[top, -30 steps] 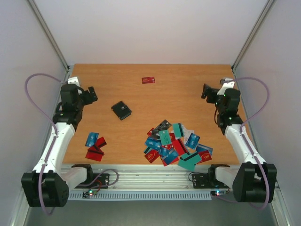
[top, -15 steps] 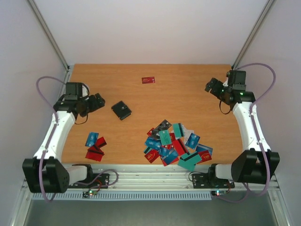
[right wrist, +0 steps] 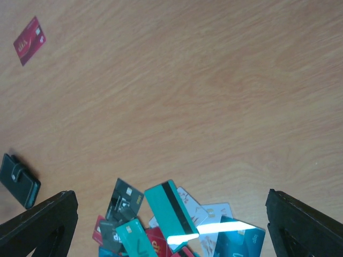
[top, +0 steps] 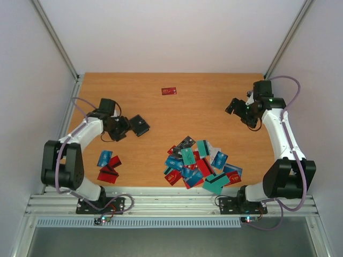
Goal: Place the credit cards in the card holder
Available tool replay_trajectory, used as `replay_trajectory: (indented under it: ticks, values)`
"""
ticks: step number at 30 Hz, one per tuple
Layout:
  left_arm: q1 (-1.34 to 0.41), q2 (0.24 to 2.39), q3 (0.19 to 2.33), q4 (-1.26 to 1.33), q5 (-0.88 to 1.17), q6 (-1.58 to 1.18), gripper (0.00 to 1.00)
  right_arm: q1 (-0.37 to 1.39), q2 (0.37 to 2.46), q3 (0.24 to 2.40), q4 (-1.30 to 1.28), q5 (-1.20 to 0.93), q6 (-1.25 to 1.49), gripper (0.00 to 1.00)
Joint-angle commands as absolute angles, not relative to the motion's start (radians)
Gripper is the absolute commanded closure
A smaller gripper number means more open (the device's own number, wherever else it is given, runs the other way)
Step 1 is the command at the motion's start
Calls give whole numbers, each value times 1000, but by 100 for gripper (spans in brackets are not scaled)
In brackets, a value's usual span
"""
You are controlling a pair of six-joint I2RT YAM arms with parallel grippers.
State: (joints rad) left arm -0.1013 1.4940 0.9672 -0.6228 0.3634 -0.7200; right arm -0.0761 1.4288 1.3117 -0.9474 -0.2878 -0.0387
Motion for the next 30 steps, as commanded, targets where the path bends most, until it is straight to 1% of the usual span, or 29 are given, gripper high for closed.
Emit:
replay_trajectory:
  ticks: [1,7,10,19,20,22,27,28,30]
  values:
    - [-109,1586,965,-495,387,-800,42,-34,1421,1340,-1010,-311,-61,4]
    - [-110,1699,1007,-459,383,-780,47,0,1414,1317,-1024,-294,-71,4]
    - [-110,1747,1022,-440,386,-769,52,15,1420,1307,-1028,-287,-79,4]
    - [-114,1844,1065,-415,371,-734,61,45,1418,1285,-1021,-271,-104,4]
    - [-114,1854,1073,-413,375,-727,64,47,1415,1283,-1024,-267,-109,5]
    - [-114,1875,1086,-409,381,-715,72,49,1407,1277,-1032,-261,-118,5]
    - [-114,1874,1095,-400,396,-680,96,58,1382,1256,-1046,-267,-120,5]
    - [-114,1868,1094,-392,403,-671,99,68,1379,1252,-1047,-276,-116,5]
    - [-114,1854,1096,-383,426,-663,100,88,1368,1244,-1046,-292,-111,5]
